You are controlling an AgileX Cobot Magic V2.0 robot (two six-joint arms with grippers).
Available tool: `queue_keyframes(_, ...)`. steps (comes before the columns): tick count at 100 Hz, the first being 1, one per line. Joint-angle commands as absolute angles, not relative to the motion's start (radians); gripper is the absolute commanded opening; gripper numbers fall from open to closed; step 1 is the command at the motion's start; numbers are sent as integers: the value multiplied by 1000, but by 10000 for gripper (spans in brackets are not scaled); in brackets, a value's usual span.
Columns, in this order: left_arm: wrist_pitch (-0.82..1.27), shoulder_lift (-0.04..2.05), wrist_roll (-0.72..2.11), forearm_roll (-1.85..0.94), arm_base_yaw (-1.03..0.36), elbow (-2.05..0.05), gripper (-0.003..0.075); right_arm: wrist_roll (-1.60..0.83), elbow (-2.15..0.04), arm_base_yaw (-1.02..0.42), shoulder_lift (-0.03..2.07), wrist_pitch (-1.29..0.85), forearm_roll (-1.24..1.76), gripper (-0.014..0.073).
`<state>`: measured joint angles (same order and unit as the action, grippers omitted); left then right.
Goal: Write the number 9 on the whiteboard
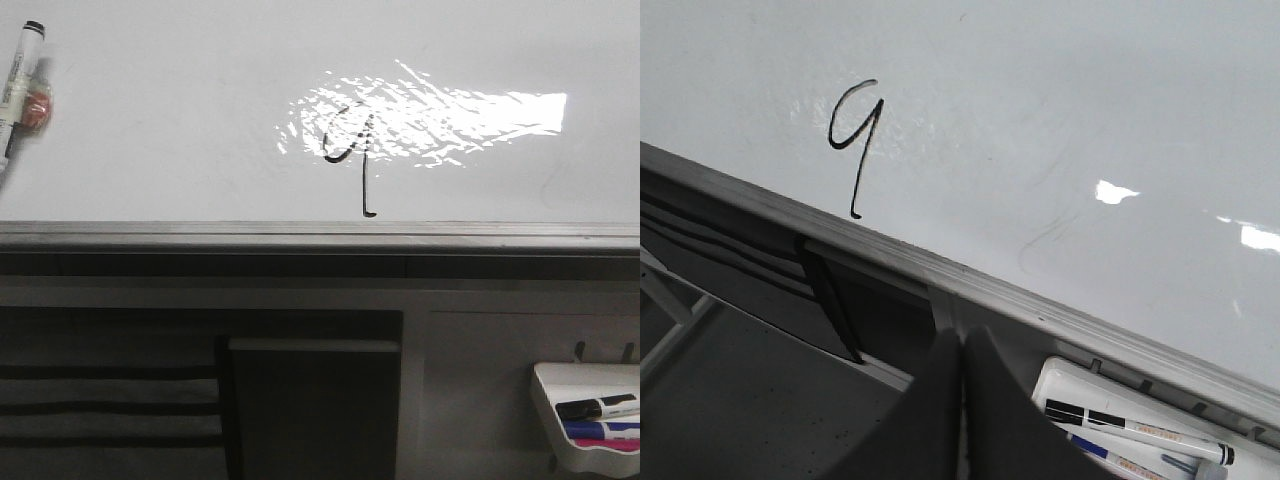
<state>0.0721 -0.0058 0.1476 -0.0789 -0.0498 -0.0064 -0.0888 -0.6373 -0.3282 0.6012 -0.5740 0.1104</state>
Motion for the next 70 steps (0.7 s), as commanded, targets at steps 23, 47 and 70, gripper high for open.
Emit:
queue_keyframes(23, -17, -33, 152, -84, -44, 24, -20, -94, -661, -323, 599, -505, 115, -72)
queue_keyframes(47, -17, -33, 152, -84, -44, 24, -20, -94, -661, -323, 599, -505, 115, -72)
queue_keyframes(70, -17, -33, 152, -84, -44, 24, -20, -99, -608, -310, 535, -418, 103, -72)
